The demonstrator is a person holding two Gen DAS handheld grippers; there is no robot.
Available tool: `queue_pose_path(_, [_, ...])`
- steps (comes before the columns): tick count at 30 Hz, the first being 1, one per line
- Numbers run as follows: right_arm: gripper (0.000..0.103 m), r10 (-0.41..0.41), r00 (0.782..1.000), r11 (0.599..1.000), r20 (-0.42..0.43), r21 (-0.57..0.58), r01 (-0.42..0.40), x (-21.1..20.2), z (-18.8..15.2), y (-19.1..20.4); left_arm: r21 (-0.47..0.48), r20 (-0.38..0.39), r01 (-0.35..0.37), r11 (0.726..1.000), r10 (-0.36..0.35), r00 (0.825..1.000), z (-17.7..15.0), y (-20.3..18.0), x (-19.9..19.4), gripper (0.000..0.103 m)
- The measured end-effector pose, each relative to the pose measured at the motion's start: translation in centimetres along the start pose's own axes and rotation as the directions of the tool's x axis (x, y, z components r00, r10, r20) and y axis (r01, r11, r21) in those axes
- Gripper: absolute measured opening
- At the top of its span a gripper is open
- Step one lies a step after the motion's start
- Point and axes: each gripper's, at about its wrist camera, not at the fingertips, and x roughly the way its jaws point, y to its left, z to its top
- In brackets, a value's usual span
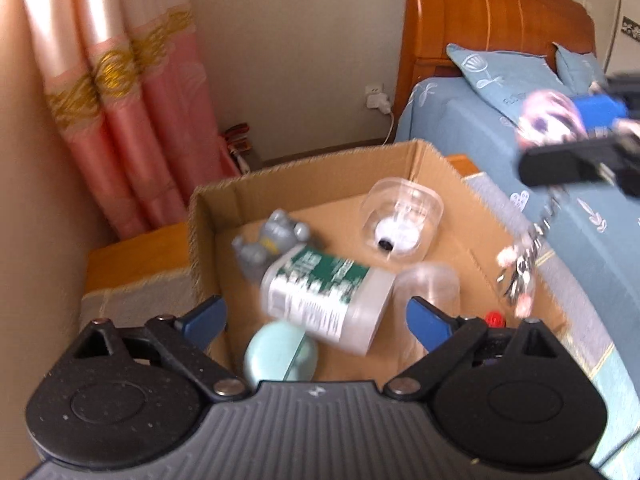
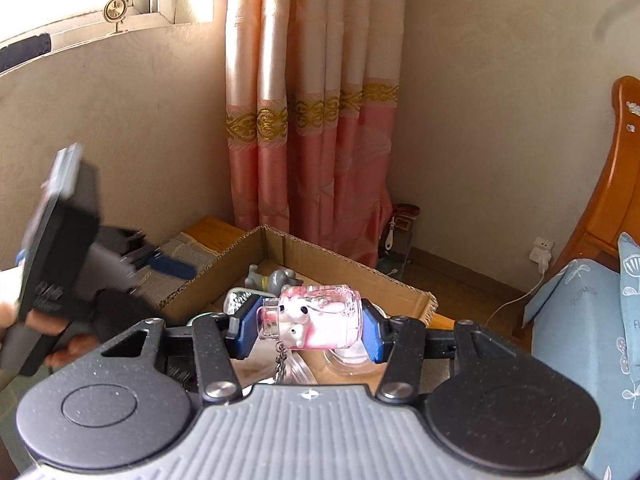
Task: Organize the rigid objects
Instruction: 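Carry both bottles over the box and open both tools to drop them, then withdraw both open tools from the box toward the remaining items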
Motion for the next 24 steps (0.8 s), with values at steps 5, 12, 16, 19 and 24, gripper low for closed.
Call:
queue_pose_path(5, [0.056,0.007,1.0,1.0,-0.015,-0.012,-0.008,3.0,1.7,0.4,-0.063,0.023,-0.081,0.995,0.082,0.996,-2.5,1.0,-2.4,0.096])
queue_pose_path(12, [0.056,-0.062,0.994,0.998,-0.091,-0.022,0.061,9.8,2.8,0.7,-0.158,0.083,-0.132,0.979,0.146,0.986,-5.2,1.8,-5.6,0.096])
queue_pose_path(16, [0.056,-0.077,0.984,0.997,-0.158,0.014,0.08,13.4,2.8,0.1,-0.136,0.104,-0.122,0.983,0.136,0.985,-5.9,1.4,-6.4,0.097])
queue_pose_path(19, [0.07,-0.043,0.984,0.996,-0.174,0.07,0.056,14.3,2.7,-0.2,-0.107,0.098,-0.132,0.986,0.142,0.985,-6.0,1.0,-6.3,0.097])
queue_pose_path(24, [0.095,-0.018,0.99,0.996,-0.138,0.085,0.03,12.7,2.5,0.1,-0.078,0.105,-0.125,0.989,0.133,0.985,-6.2,-0.1,-6.8,0.097])
